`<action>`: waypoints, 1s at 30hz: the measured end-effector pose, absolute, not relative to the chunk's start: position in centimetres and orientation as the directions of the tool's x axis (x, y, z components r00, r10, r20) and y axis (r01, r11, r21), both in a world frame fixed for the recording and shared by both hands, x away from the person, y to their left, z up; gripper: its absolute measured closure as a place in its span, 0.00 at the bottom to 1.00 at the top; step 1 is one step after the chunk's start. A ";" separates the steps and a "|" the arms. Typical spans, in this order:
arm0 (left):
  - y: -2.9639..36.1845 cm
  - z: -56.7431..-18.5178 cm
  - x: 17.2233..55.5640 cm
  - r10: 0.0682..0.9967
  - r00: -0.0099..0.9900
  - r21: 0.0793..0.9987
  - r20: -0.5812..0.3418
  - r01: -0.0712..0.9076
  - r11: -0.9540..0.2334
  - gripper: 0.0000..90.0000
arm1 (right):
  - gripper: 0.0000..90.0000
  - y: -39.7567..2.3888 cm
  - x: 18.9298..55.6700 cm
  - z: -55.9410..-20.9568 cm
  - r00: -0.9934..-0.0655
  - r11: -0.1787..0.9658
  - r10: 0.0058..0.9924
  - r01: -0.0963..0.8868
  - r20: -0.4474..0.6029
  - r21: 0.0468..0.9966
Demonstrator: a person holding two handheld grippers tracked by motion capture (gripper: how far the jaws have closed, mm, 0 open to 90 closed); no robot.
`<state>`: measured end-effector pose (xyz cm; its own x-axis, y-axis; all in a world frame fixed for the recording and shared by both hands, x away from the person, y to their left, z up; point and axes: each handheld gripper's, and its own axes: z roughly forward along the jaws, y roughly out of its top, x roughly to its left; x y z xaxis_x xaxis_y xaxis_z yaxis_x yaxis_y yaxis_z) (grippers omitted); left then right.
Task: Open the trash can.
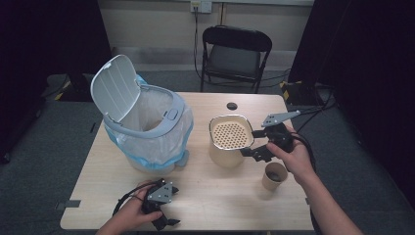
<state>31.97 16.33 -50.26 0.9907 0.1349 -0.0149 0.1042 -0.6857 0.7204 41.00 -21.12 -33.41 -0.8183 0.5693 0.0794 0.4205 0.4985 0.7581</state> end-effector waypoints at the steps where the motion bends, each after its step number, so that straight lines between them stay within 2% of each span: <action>1: 16.3 -50.3 32.0 0.135 0.991 0.720 -0.016 0.105 -0.686 0.00 | 0.16 -21.3 41.0 -33.5 -0.817 0.502 0.572 0.421 0.075 0.756; 30: 16.3 -50.3 32.0 0.136 0.991 0.720 -0.016 0.106 -0.686 0.00 | 0.16 -26.3 39.3 -36.8 -0.783 0.491 0.615 0.475 0.096 0.730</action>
